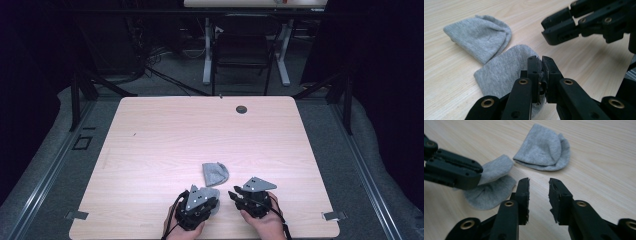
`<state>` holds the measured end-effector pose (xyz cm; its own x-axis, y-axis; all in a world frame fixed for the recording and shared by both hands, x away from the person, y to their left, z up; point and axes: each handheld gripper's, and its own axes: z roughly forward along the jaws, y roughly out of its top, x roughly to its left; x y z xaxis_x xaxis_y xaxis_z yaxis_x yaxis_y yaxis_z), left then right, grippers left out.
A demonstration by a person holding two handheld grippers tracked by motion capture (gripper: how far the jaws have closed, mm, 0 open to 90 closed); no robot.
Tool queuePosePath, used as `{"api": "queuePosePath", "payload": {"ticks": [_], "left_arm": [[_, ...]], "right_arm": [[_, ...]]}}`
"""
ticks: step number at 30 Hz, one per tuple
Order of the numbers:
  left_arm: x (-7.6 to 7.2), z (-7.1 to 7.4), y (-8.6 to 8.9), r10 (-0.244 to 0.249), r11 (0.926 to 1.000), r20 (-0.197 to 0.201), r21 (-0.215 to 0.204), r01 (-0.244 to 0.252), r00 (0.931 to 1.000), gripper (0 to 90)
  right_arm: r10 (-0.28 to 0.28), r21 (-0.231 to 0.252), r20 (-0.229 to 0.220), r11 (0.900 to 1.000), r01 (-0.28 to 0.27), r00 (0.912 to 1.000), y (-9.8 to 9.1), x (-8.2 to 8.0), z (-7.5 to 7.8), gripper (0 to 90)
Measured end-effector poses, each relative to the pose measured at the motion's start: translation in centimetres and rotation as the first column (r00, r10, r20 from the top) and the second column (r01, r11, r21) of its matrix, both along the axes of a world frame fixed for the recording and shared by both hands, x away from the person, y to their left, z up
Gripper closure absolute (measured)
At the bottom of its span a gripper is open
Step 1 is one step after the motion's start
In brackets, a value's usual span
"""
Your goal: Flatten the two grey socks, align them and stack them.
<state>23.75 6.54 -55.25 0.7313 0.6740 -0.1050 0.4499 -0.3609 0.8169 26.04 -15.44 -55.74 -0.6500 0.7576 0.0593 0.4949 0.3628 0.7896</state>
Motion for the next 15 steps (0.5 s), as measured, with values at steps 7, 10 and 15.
{"api": "queuePosePath", "payload": {"ticks": [7, 10, 15], "left_arm": [[0.1, 0.5, 0.6, 0.009, 0.9997, 0.003, -0.023, -0.009, 1.0000, 86.0], [0.1, 0.7, 0.8, 0.009, 0.9997, 0.009, -0.025, -0.009, 0.9999, 85.9], [0.0, 0.8, 0.9, 0.009, 0.9995, 0.007, -0.029, -0.009, 0.9999, 85.9]], "right_arm": [[0.087, -0.008, -0.046, 0.9961, -0.087, 0.9952, 1.5, -0.3, -0.5, 84.2], [0.115, -0.024, -0.051, 0.9929, -0.117, 0.9920, 2.4, -0.3, -0.9, 85.7], [0.158, -0.044, -0.062, 0.9860, -0.161, 0.9855, 3.5, -0.1, -1.1, 89.5]]}}
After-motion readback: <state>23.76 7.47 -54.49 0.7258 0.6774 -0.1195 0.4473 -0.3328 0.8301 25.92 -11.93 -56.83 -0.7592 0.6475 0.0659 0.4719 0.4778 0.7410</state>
